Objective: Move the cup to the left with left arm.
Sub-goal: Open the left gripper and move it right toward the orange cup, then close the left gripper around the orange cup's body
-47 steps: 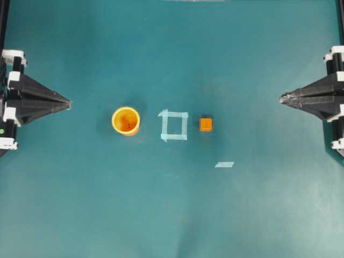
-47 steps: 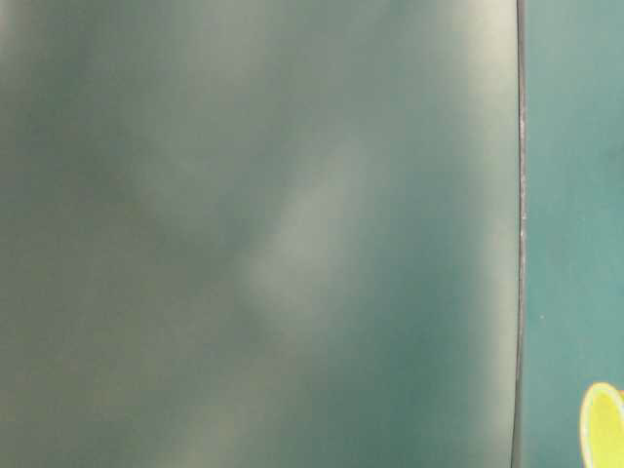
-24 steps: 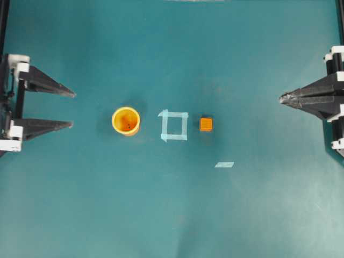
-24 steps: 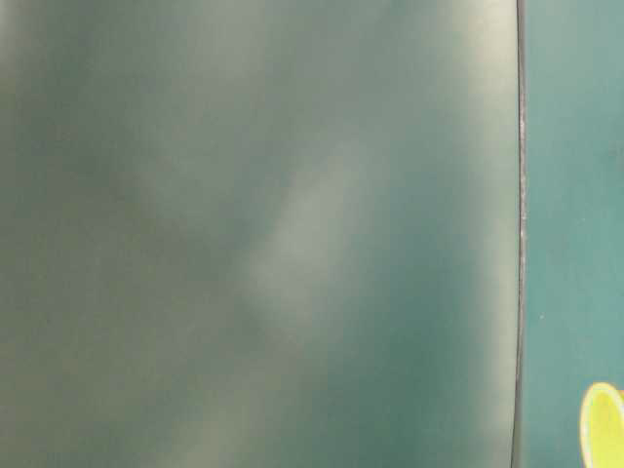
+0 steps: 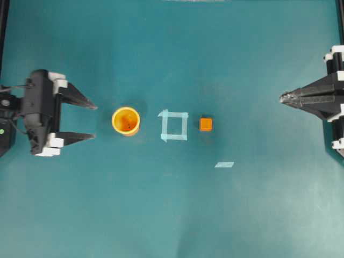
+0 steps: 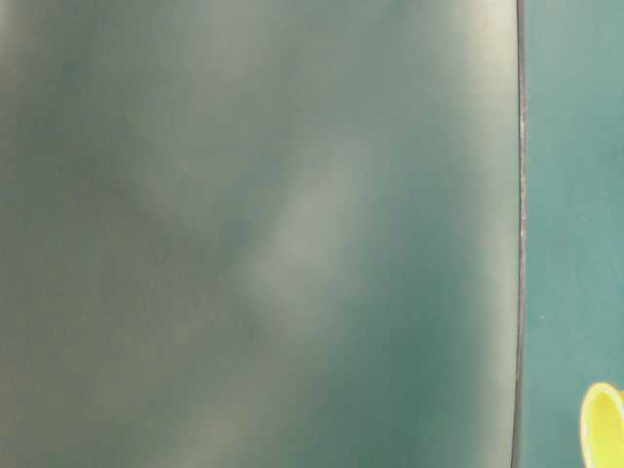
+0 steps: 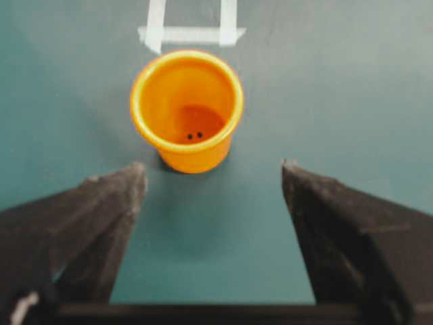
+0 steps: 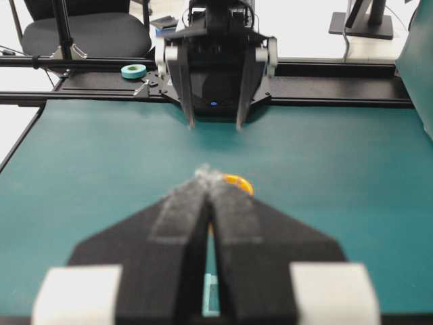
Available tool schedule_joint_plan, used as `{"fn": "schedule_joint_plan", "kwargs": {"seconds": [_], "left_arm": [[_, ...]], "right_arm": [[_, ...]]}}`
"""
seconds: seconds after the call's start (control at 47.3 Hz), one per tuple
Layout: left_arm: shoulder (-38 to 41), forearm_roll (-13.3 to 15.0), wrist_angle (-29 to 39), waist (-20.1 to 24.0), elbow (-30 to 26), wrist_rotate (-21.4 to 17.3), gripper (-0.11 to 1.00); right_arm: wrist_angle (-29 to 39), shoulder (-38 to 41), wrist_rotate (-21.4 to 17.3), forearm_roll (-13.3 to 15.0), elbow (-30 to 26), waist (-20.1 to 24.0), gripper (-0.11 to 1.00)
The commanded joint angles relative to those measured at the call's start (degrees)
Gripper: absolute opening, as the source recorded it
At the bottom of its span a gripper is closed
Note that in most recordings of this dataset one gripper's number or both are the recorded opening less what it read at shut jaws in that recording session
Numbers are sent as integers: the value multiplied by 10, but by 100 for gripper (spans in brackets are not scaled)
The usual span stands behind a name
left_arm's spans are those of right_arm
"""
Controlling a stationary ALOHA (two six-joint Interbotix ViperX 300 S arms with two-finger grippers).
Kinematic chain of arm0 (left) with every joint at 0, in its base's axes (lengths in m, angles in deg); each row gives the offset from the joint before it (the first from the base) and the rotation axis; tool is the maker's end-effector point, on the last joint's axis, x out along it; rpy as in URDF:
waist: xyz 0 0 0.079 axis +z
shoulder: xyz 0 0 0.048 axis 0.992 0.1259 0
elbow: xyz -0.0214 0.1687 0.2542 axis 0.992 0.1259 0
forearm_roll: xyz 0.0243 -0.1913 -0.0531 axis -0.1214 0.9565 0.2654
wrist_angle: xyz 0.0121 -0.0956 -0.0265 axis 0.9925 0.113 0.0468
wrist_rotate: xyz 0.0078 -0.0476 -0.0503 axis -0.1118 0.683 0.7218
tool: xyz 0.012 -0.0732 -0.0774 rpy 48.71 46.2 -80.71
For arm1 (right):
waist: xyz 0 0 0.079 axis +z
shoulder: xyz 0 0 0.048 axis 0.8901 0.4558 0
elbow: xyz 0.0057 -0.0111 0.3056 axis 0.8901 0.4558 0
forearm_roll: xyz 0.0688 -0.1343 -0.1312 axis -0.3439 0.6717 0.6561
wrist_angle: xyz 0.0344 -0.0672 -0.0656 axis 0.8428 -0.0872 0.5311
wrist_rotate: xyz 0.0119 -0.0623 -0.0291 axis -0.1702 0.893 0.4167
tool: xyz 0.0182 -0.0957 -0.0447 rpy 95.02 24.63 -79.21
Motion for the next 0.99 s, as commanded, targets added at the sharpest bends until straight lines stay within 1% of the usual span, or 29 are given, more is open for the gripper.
{"fn": "schedule_joint_plan", "kwargs": {"seconds": [0.0, 0.106, 0.211, 0.381, 0.973], "left_arm": [[39, -2, -40, 11, -12, -1, 81], [78, -2, -69, 19, -15, -1, 84], [113, -2, -91, 24, -17, 0, 85], [162, 0, -107, 25, -23, 4, 85], [261, 0, -172, 25, -80, 4, 85]], "right_arm": [[-2, 2, -1, 1, -18, -1, 0], [-2, 1, -1, 1, -18, -1, 0], [-3, 2, -1, 1, -20, -1, 0], [-2, 1, -1, 1, -20, -1, 0], [-2, 1, 0, 1, -23, -1, 0]]}}
